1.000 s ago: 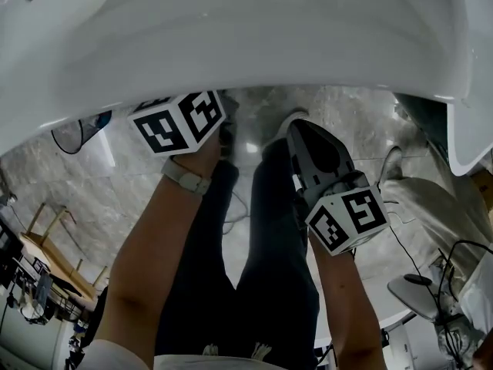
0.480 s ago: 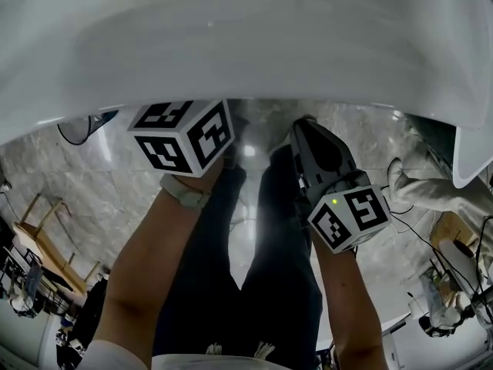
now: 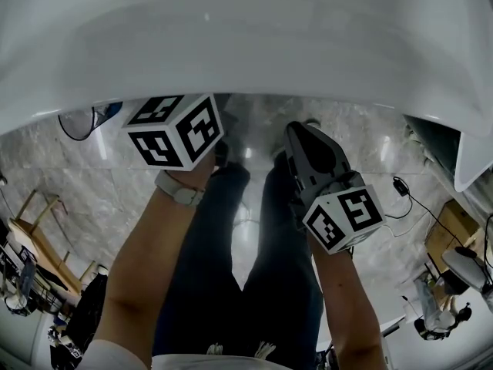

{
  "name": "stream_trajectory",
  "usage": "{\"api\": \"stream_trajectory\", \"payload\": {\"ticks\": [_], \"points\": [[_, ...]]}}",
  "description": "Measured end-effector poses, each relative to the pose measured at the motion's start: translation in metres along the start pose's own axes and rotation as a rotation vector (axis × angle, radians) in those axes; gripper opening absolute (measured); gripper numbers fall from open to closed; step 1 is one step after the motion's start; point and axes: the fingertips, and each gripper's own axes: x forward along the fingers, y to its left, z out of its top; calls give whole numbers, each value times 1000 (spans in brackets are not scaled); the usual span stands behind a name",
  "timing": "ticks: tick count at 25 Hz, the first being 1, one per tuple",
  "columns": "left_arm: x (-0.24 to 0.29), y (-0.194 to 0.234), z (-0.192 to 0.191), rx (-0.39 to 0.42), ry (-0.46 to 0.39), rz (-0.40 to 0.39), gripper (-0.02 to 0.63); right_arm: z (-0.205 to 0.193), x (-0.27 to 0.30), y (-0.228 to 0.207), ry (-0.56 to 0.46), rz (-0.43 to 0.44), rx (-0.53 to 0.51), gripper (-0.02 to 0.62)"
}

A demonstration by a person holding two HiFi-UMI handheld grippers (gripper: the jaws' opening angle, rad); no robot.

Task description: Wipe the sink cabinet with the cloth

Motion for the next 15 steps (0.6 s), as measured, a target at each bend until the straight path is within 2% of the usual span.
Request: {"api": "stream_trajectory", "payload": {"ticks": [7,11,15], "points": [[-17,36,-5,-13,12,75,60,-6,5,5,7,-10,0,27],[-36,34,-10,6,19,5,61,-5,6,16,-1,-12,-16,28],[-56,7,-17,132,31,-94,61,-1,4,28,-19,-1,-57,28]]}}
